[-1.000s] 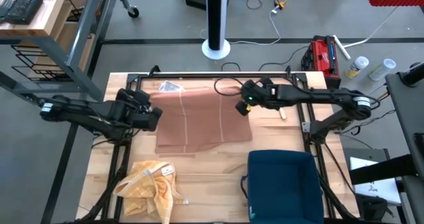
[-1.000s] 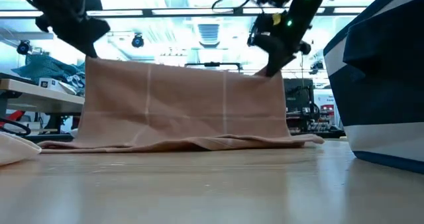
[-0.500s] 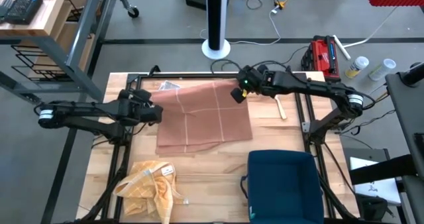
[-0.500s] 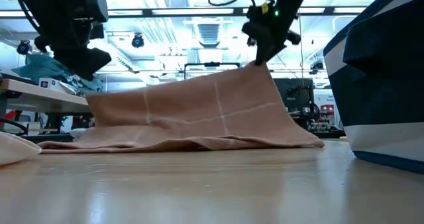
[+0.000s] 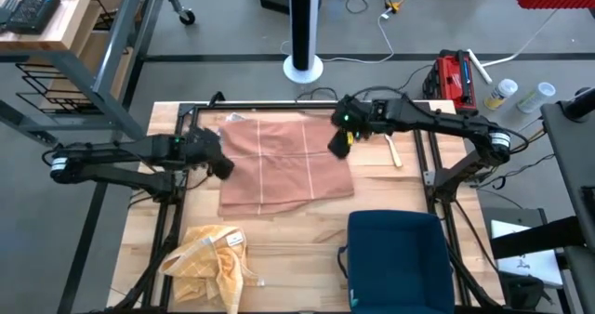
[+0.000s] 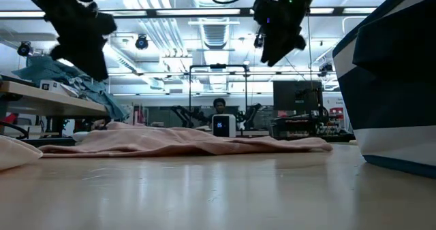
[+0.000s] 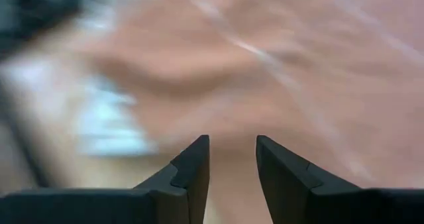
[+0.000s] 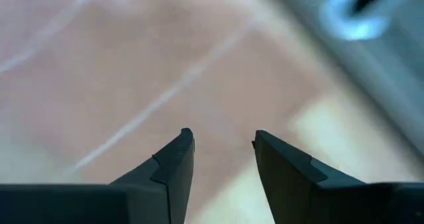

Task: Fold towel
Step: Fold the brown towel

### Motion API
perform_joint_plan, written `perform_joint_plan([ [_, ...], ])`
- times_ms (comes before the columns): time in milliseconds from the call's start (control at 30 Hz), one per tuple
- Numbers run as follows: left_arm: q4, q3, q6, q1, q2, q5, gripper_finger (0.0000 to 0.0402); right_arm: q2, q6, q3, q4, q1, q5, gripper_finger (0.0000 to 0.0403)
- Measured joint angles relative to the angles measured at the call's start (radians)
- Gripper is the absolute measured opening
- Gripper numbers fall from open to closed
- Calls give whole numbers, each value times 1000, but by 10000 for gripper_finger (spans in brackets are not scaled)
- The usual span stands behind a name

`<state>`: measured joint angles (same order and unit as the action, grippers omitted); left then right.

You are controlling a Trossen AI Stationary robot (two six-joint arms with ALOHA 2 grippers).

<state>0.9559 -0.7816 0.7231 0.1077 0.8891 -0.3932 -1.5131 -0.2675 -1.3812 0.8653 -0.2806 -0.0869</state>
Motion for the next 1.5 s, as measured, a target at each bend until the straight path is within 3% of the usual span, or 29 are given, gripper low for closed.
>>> perform_joint_plan([
  [133,-290,102,-28,-41,48,159,101,-17,-80,108,-104,88,27,139],
  [233,-504,176,-61,-74,110,178,90,-60,-136,149,-134,145,22,120],
  [333,-597,212,-67,-81,186,175,79,-121,-176,155,-150,195,25,97],
  [567,-595,228,27,-80,364,65,73,-302,-194,97,-152,258,39,42],
  [767,-594,212,40,-79,494,41,62,-433,-184,24,-143,270,56,6],
  [967,-459,178,58,-78,545,-51,41,-482,-142,9,-110,276,269,1],
  [1200,-402,113,61,-78,516,-67,22,-419,-159,-3,-88,292,148,1],
  [1300,-411,64,17,-80,492,-34,21,-391,-120,-8,-116,304,113,1],
  [1500,-577,7,-244,-103,491,194,31,-379,30,-6,-102,330,88,4],
])
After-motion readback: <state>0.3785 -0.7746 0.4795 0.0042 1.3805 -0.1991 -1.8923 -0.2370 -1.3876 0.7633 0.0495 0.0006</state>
